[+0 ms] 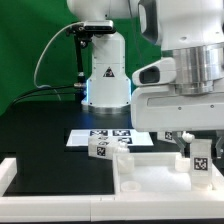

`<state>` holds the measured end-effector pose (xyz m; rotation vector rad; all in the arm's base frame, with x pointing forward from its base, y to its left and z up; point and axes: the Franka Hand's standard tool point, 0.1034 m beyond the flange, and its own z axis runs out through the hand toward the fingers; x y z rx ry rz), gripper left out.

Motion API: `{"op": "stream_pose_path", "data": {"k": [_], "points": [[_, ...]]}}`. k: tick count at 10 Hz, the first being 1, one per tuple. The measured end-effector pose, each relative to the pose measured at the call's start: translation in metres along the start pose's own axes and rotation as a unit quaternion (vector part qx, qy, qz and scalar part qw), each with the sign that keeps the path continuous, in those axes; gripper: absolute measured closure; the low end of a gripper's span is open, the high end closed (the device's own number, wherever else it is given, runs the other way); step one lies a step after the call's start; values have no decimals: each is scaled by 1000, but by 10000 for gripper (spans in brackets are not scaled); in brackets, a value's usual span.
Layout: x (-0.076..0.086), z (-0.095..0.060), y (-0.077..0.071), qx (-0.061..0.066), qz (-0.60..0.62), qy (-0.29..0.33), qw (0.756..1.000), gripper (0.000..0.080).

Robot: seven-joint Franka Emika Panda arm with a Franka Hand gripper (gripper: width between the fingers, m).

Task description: Assemble one leg

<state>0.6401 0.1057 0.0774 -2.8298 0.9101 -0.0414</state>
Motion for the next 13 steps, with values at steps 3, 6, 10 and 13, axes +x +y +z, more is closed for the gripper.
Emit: {"op": "stream_pose_path", "data": {"k": [3, 6, 10, 13], "points": [[0, 0, 0, 3, 175, -15, 984, 512], [-1, 0, 0, 3, 162, -16, 987, 257], [-5, -10, -4, 2, -145, -9, 989, 156], [-4, -9, -1, 1, -254, -9, 967, 150]]}}
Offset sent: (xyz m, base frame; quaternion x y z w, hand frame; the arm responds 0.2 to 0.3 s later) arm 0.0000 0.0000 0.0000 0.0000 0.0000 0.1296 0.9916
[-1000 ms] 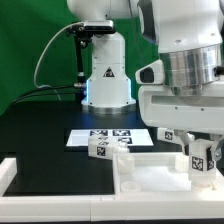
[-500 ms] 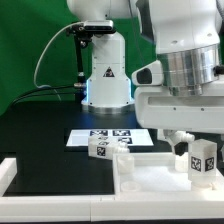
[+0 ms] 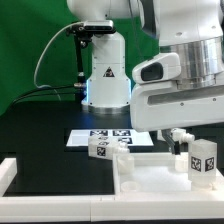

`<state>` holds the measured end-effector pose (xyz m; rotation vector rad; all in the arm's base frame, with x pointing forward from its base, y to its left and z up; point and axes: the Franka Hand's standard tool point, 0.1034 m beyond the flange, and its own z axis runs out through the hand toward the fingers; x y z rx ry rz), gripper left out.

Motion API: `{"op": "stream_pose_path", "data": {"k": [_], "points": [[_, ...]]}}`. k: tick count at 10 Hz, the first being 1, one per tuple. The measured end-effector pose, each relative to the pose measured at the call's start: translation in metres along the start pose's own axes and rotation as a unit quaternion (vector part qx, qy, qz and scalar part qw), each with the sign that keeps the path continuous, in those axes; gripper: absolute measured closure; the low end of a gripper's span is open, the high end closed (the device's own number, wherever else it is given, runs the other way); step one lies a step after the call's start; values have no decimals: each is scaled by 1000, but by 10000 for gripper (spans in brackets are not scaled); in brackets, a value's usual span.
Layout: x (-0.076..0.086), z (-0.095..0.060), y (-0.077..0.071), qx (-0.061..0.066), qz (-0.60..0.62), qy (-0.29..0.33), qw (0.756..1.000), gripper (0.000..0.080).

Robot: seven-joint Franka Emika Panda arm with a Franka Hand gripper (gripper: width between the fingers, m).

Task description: Assemble one leg

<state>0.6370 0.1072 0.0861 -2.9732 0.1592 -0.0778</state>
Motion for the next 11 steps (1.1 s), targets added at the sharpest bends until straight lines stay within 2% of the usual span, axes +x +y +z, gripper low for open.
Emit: {"op": "stream_pose_path", "data": {"k": [2, 3, 5, 6, 7, 9, 11], "points": [[2, 1, 0, -25, -203, 2, 979, 150], [1, 4, -2, -25, -230, 0, 973, 150], [1, 4, -1, -23, -205, 0, 979, 418], [1, 4, -1, -23, -196, 0, 980, 418], [1, 4, -1, -23, -166, 1, 986, 516], [2, 4, 0, -21, -81, 5, 997, 515], [2, 4, 1, -17, 88, 19, 996, 515]]}}
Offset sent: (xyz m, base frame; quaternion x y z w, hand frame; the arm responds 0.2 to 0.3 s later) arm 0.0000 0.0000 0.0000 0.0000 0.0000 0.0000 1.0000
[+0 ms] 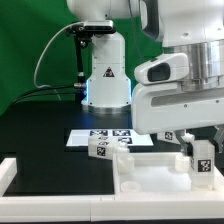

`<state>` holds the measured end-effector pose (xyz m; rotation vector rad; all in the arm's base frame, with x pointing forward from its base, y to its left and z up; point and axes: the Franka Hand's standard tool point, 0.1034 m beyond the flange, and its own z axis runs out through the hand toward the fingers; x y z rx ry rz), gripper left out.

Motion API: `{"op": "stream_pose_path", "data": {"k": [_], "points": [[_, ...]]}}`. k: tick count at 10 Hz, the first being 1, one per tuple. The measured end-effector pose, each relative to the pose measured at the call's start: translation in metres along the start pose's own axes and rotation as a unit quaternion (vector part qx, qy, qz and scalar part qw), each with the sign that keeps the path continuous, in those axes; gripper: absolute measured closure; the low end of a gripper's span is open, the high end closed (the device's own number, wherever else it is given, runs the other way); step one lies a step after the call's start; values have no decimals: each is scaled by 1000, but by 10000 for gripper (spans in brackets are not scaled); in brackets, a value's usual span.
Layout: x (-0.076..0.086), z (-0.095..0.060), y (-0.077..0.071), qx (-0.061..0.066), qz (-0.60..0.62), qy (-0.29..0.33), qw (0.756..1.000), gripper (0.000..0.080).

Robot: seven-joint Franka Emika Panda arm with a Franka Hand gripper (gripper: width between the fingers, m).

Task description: Assemble one leg

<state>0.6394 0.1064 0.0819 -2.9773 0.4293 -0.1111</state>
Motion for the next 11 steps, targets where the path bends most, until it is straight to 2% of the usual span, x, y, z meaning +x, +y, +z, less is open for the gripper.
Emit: {"op": "stream_pose_path", "data": {"k": [1, 3, 5, 6, 7, 9, 11], "points": [[0, 0, 0, 1, 88, 3, 996, 515], [-1, 0, 1, 6, 268, 2, 963, 514], [0, 0, 3, 17, 374, -6, 927, 514], [0, 0, 3, 17, 416, -10, 909, 514], [-1, 0, 3, 15, 433, -12, 901, 514], [-1, 0, 3, 16, 414, -11, 910, 514], [-2, 1, 7, 10, 253, -20, 967, 229]]}}
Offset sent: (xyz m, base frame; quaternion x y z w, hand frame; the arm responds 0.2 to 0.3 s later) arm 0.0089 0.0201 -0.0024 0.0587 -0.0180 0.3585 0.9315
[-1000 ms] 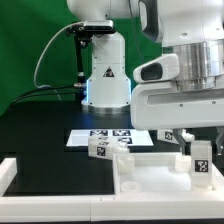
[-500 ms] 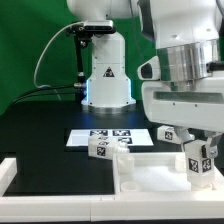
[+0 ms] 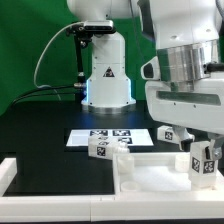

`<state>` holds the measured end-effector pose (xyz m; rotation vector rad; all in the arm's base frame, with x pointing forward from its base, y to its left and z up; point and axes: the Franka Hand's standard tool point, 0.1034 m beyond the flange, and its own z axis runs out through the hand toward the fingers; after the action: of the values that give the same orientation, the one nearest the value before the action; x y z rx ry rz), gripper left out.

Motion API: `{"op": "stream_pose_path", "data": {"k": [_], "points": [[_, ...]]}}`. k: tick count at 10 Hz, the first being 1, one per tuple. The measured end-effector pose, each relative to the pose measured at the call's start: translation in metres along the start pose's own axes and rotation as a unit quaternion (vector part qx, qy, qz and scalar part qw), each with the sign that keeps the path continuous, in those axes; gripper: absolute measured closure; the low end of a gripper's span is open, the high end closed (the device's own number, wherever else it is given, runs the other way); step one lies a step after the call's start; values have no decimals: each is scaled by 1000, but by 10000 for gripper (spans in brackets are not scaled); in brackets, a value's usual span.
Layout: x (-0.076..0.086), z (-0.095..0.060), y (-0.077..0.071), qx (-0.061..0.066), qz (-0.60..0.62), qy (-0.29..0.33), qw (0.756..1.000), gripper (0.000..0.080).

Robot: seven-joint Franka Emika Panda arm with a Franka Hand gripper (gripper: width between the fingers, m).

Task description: Assemble one leg

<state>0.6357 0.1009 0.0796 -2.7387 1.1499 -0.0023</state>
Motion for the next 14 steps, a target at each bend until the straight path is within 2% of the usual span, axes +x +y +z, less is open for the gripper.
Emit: {"op": "stream_pose_path", "data": {"k": [1, 3, 6, 7, 8, 10, 11, 12, 13, 14], "points": [[-3, 1, -2, -6, -99, -12, 995, 164], [-12, 3, -7, -8, -192, -25, 981, 153], [-10, 3, -6, -9, -286, -24, 958, 151], [-5, 1, -6, -25, -388, -13, 921, 151], [-3, 1, -8, -32, -422, -7, 906, 151], [-4, 3, -9, -34, -422, -6, 906, 151], [-4, 3, -9, -34, -421, -6, 906, 279], [-5, 3, -9, -33, -387, -5, 922, 413], [-4, 3, -9, -33, -356, -4, 934, 413], [-3, 3, -8, -34, -331, -3, 943, 512]]}}
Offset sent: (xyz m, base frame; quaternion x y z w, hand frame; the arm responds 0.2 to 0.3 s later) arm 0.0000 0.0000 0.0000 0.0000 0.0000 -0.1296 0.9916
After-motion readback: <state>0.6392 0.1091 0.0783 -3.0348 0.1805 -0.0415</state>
